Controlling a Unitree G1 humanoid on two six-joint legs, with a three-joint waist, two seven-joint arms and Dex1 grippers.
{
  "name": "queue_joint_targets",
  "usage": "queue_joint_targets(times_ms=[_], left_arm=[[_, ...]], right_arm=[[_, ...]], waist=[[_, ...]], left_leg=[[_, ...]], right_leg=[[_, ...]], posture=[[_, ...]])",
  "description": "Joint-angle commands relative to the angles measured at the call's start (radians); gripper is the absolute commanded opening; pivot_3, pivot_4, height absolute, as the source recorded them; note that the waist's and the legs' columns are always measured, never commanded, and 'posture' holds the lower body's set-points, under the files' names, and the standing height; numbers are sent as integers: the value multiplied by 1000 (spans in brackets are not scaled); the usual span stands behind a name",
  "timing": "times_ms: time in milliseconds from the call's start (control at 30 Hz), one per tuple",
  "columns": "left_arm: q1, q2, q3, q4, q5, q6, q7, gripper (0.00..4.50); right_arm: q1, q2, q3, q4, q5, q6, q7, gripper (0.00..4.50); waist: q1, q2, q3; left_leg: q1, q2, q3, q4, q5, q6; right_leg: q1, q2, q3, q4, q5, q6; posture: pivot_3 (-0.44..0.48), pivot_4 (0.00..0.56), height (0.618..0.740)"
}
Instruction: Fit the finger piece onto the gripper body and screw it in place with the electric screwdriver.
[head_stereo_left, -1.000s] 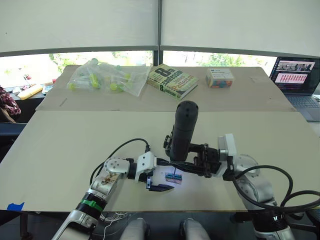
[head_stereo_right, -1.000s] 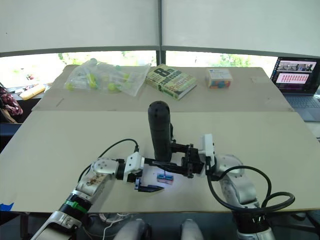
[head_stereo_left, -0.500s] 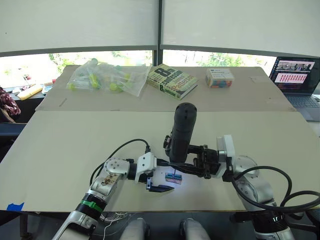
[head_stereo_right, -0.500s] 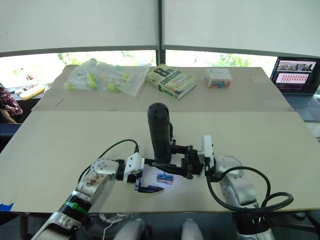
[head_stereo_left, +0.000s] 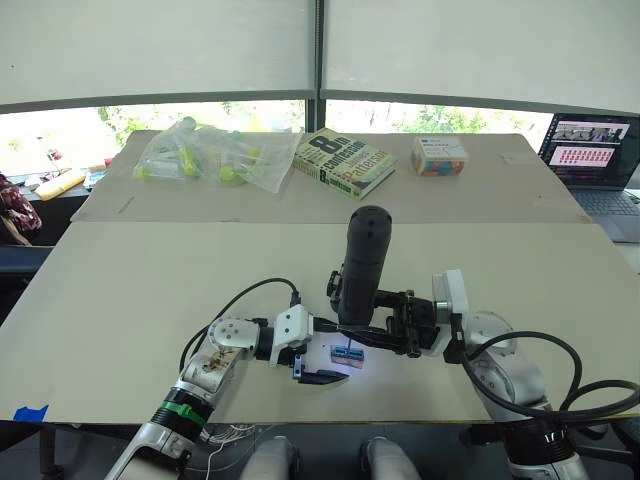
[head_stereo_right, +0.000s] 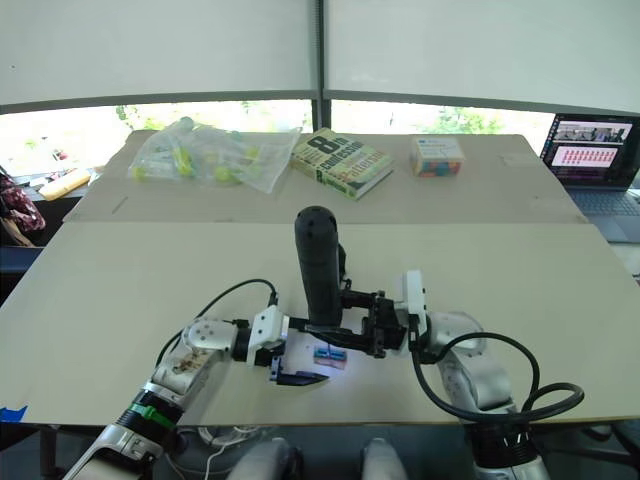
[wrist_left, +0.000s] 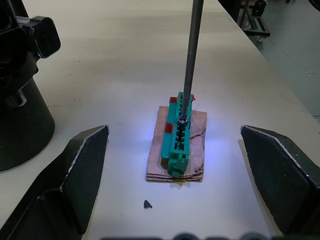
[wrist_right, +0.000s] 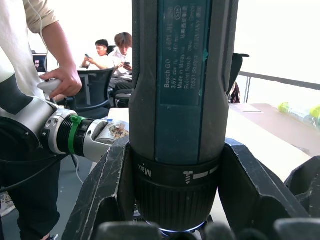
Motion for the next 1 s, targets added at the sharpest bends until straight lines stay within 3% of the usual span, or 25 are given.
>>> queue_joint_targets(times_ms=[33, 1000], left_arm=[[26, -5, -38, 9, 12, 16, -4, 4448], [19, 0, -32, 23, 13, 14, -4, 4448]], right_arm=[[-29, 4, -7, -26, 15, -14, -2, 1905], [-37, -9, 5, -7, 13, -10, 5, 1905]], waist=[[0, 0, 0], [0, 0, 0]], left_leg=[[0, 0, 0, 0, 0, 0], [1, 0, 0, 0, 0, 0]], right_leg=[[0, 0, 0, 0, 0, 0], [0, 0, 0, 1, 0, 0]], posture=[[0, 150, 740], [0, 150, 740]])
